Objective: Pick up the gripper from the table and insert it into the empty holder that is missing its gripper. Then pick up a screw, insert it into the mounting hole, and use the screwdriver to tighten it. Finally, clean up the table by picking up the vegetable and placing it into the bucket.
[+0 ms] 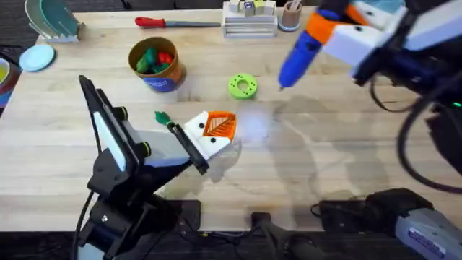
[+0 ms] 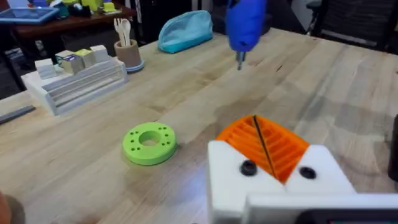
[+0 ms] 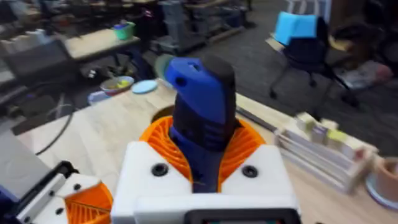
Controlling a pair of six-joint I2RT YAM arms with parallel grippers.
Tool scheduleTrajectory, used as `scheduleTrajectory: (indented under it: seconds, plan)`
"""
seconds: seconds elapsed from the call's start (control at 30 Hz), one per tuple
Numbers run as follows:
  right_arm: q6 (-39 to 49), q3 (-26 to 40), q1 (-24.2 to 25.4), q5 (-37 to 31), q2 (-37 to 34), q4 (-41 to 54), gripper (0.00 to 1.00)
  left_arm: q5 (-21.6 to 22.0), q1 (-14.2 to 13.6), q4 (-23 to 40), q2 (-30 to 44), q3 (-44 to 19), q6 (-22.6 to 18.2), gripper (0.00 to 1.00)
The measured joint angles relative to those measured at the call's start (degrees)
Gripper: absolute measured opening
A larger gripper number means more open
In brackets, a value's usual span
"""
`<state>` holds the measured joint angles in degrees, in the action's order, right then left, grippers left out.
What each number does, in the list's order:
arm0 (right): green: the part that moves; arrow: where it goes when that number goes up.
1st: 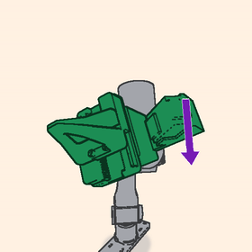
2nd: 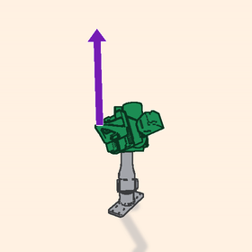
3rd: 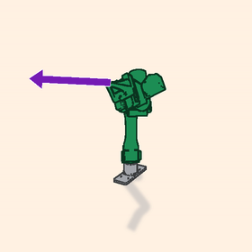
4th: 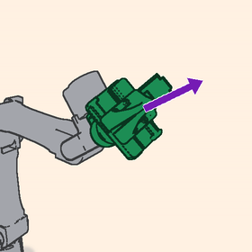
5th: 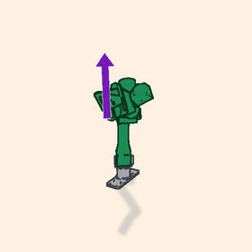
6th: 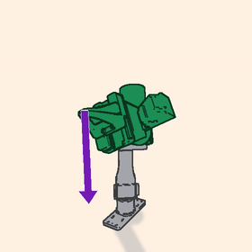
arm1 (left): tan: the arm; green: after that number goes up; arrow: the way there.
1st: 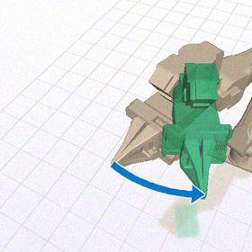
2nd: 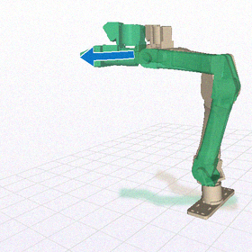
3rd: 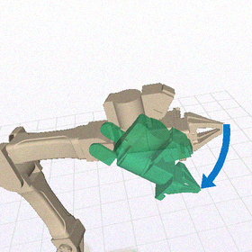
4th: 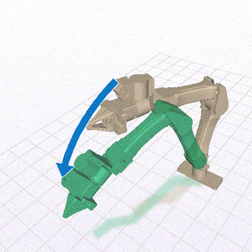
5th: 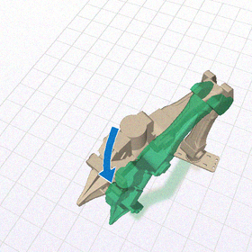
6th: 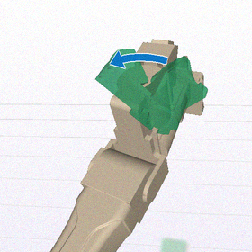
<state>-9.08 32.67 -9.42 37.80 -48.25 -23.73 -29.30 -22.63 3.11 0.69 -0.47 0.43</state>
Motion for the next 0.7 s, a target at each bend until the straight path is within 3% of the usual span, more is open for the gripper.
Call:
scheduleTrajectory:
  seconds: [0.23, 0.43, 0.53, 0.7]
  plan:
    - [-5.31, 0.07, -9.16, 0.13, -10.26, -13.73, 0.147, 0.00, 0.00, 0.00, 0.00, 0.00, 0.00, 0.005]
    - [-7.26, 3.98, -15.90, 2.75, -15.64, -12.87, 0.145, 0.00, 0.00, 0.00, -0.02, 0.00, 0.00, 0.005]
    - [-7.19, 10.05, -18.41, 5.24, -17.32, -12.86, 0.143, 0.01, 0.00, 0.00, -0.01, 0.00, 0.00, 0.005]
    - [-7.17, 14.69, -18.75, 8.18, -18.58, -12.41, 0.143, 0.00, 0.00, 0.02, 0.00, 0.00, 0.00, 0.005]
